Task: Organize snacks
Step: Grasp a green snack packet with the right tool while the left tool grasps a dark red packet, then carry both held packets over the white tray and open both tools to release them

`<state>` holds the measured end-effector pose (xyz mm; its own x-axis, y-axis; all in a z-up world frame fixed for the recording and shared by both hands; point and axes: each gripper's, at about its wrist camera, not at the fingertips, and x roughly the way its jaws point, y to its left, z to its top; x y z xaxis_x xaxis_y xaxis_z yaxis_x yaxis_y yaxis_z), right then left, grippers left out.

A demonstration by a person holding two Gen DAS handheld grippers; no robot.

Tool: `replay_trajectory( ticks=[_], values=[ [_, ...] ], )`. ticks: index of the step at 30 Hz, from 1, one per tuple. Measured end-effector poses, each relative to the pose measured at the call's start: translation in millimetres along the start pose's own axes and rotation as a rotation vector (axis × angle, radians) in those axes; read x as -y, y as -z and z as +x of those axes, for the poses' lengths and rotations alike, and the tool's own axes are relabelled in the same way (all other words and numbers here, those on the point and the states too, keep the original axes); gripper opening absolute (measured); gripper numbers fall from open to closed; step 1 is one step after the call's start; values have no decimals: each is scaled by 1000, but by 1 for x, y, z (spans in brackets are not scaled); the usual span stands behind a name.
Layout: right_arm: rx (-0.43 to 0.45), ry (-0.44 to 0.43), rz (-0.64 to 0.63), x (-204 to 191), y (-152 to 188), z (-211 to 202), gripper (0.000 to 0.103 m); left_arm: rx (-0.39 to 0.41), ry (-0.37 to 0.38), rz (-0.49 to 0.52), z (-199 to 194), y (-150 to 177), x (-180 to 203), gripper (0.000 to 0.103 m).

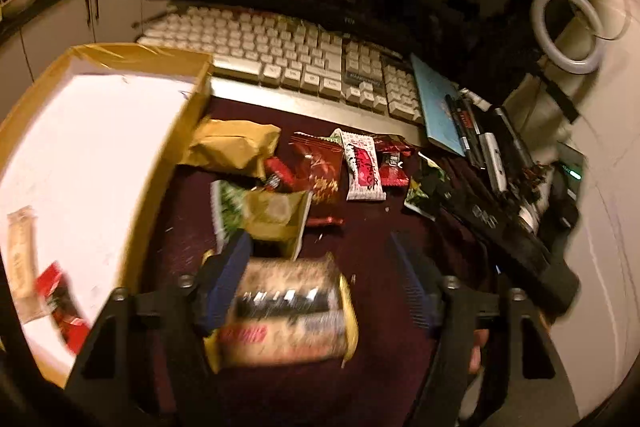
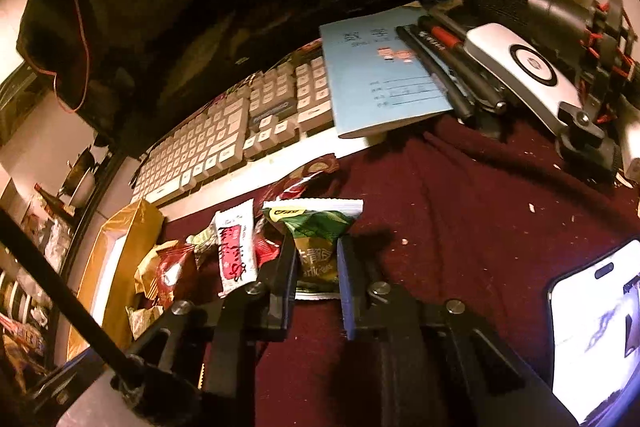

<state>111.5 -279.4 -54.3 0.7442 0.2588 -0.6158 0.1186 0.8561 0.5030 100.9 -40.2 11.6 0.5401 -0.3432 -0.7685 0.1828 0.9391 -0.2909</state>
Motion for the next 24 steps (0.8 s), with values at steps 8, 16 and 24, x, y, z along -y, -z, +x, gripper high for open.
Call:
replay_trajectory(
  ticks=[8,16,24],
  values=[
    [-6,21,-52,-8,1,4,17,-38,-82,57,49,-39,18,58],
    [-18,23,-53,-8,1,6,17,-63,-178,121,72,-37,23,34],
    [42,-26,-73,-14,1,-6,17,23,99,31,26,-27,20,29]
  ],
)
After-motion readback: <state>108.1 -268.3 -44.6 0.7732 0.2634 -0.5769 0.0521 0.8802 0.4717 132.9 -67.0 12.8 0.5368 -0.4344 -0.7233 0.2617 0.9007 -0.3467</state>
